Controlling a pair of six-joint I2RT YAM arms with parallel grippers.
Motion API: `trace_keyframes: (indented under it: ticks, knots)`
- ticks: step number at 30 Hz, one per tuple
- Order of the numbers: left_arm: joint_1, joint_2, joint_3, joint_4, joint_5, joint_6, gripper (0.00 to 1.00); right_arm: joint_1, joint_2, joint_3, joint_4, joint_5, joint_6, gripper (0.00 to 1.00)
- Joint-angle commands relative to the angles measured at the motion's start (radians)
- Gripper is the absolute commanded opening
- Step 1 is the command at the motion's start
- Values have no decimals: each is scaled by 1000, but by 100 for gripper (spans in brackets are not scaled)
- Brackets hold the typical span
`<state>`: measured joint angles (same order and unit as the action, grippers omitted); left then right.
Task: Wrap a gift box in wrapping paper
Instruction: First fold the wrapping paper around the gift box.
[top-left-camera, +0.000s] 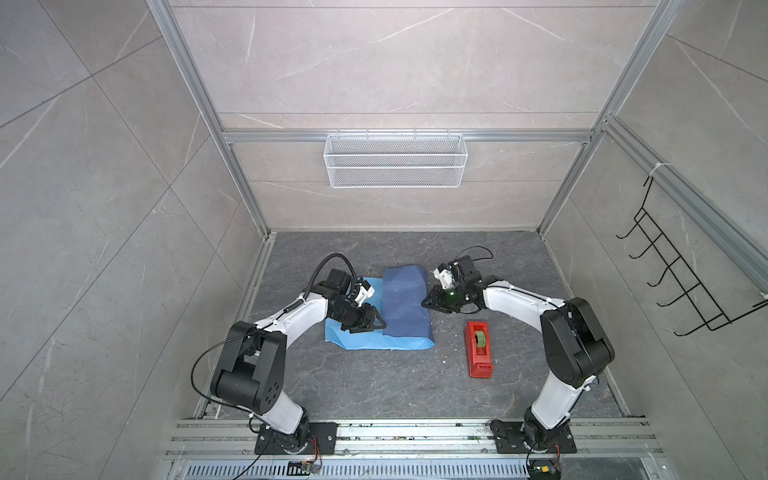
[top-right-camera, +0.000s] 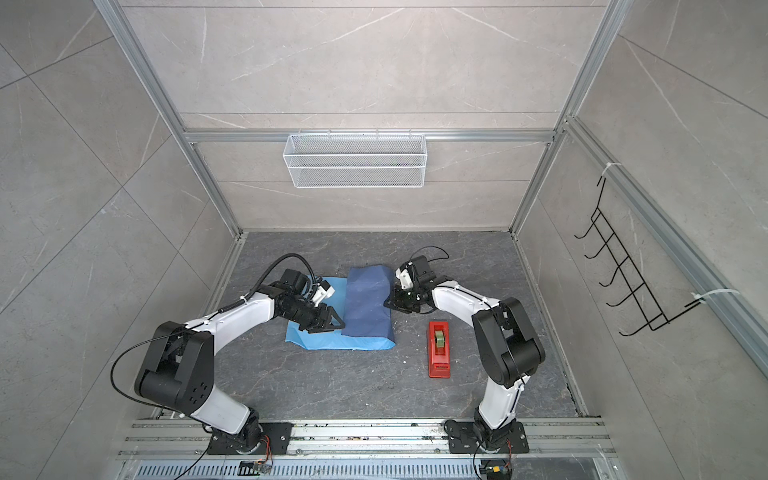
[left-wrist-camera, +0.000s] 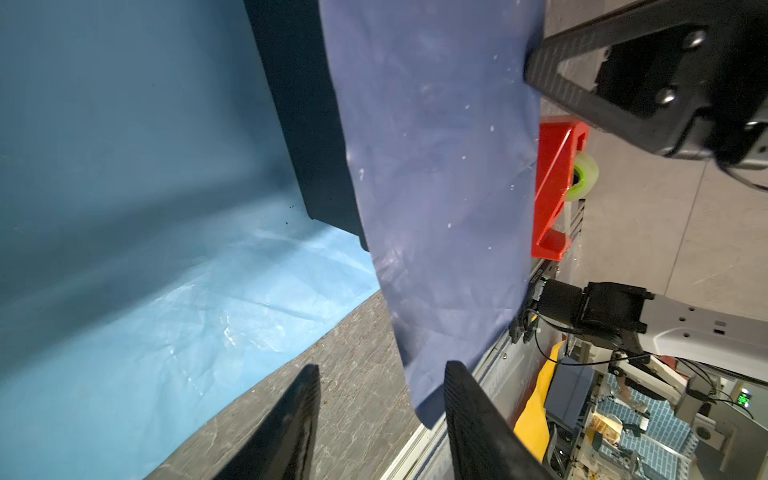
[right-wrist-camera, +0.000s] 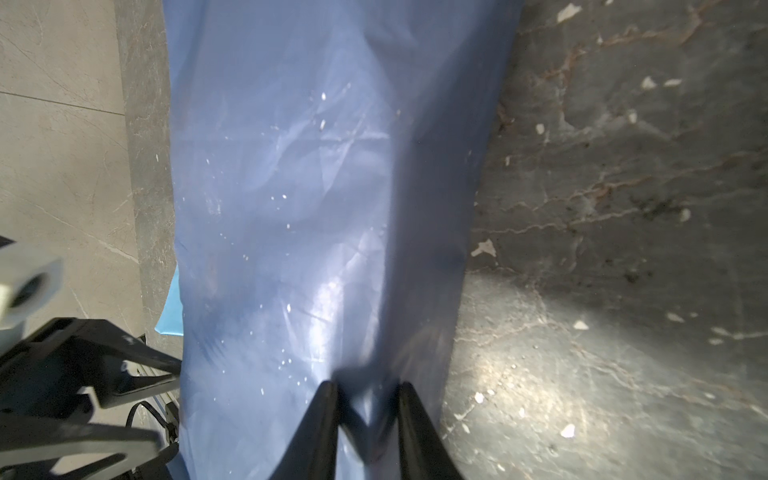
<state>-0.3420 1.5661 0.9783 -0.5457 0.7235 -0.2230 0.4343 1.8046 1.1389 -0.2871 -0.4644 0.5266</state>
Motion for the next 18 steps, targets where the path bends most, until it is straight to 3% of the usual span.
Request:
trace_keyframes:
  ticks: [1, 9, 18]
  knots:
    - [-4, -34, 3, -38, 115, 47, 53, 9, 121, -68, -166, 170, -34, 26]
    - [-30, 35, -54, 2, -55, 79, 47, 6, 124, -67, -170, 177, -42, 26]
    - [-32, 143, -33, 13, -102, 63, 42, 5, 118, -77, -162, 173, -39, 26]
